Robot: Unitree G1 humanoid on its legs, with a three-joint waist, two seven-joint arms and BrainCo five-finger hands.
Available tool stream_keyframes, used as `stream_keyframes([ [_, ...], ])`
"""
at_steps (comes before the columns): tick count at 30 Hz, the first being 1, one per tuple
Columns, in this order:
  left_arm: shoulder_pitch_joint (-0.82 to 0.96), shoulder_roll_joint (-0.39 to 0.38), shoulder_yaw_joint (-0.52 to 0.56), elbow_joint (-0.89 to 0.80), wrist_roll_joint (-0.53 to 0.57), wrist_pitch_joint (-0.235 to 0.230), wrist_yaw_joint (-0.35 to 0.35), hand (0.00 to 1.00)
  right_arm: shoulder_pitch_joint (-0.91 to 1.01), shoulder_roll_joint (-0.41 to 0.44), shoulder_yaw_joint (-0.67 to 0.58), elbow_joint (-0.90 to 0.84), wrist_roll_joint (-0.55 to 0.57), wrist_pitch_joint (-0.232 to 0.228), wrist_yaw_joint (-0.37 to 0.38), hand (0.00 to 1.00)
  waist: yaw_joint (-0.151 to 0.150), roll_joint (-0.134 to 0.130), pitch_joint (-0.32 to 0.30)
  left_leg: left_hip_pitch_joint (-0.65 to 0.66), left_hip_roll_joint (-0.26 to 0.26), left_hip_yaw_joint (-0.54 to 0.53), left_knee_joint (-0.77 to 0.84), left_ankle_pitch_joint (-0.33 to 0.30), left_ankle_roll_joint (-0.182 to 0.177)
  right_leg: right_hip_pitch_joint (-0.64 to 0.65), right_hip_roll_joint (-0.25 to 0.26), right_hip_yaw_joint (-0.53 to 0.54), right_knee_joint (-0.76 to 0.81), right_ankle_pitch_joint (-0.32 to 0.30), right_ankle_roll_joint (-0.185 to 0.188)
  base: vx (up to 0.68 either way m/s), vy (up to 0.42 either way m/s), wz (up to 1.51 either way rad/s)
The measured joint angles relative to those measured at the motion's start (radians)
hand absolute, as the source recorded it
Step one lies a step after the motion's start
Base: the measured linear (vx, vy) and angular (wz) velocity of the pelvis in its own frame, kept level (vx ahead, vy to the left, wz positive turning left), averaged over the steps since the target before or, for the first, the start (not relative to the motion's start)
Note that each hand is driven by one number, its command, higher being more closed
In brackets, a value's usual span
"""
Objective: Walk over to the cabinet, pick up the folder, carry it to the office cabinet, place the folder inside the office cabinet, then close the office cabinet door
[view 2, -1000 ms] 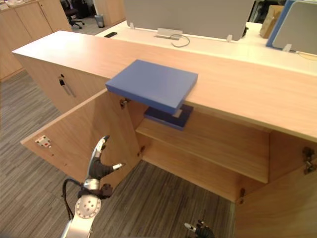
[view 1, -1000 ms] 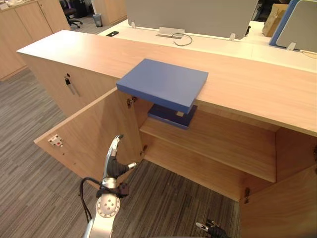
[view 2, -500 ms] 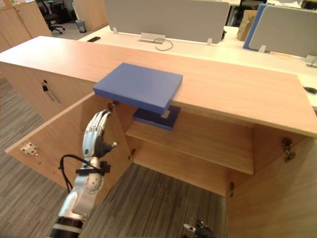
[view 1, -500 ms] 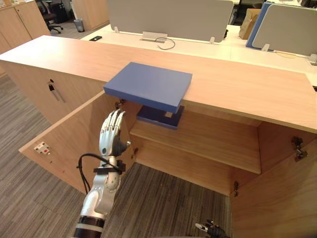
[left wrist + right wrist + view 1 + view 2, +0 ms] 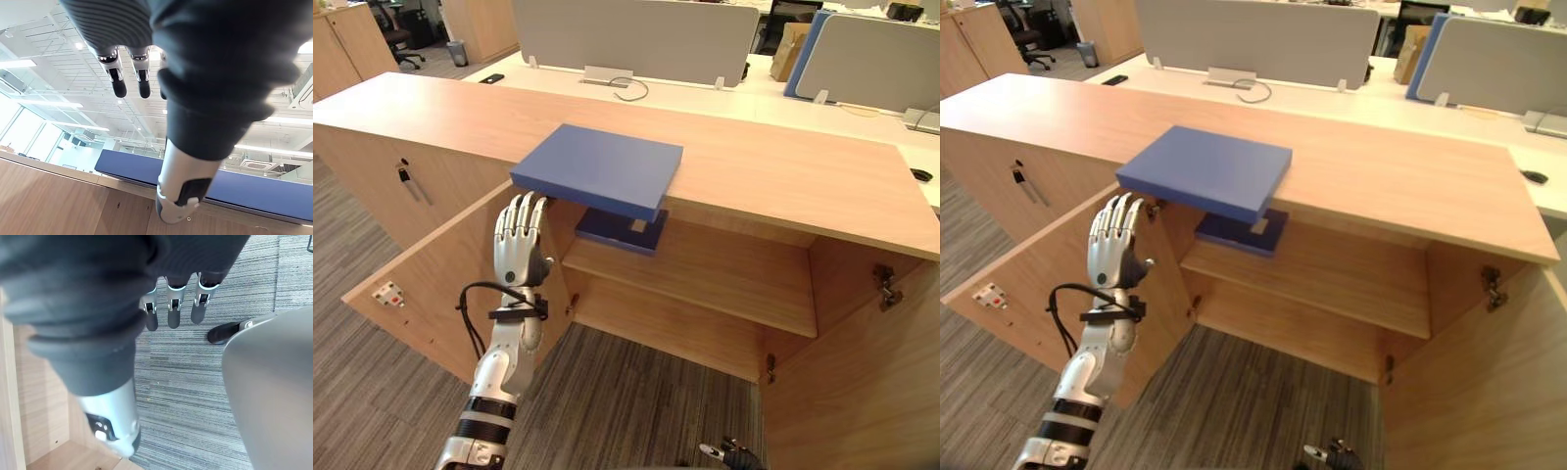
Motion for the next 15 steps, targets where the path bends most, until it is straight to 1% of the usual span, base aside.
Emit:
stream_keyframes([
  [6,-0.039,0.027,-0.022,0.010,0.003,0.007,0.001,0.00,-0.001,0.004,0.000,0.000,0.000,0.000,-0.008,0.00,-0.006,-0.010,-0.003,0.000,0.000,0.000,-0.001,0.008,-0.001,0.000,0.000,0.001,-0.004,0.006,0.005,-0.06,-0.008,-0.01],
  [11,-0.079,0.036,-0.047,0.065,0.003,0.016,0.003,0.00,-0.002,0.005,-0.001,0.001,0.000,0.000,-0.008,0.00,-0.008,-0.015,-0.008,-0.001,0.000,0.000,-0.004,0.016,-0.001,-0.001,0.000,0.001,-0.005,0.009,0.010,-0.05,-0.009,0.00],
  [15,-0.110,0.042,-0.062,0.106,0.003,0.021,0.002,0.00,-0.002,0.011,-0.001,0.006,0.000,0.000,-0.009,0.00,-0.009,-0.023,-0.015,-0.003,-0.001,0.000,-0.004,0.019,-0.002,-0.005,0.000,0.003,-0.004,0.012,0.014,-0.04,-0.006,0.00],
])
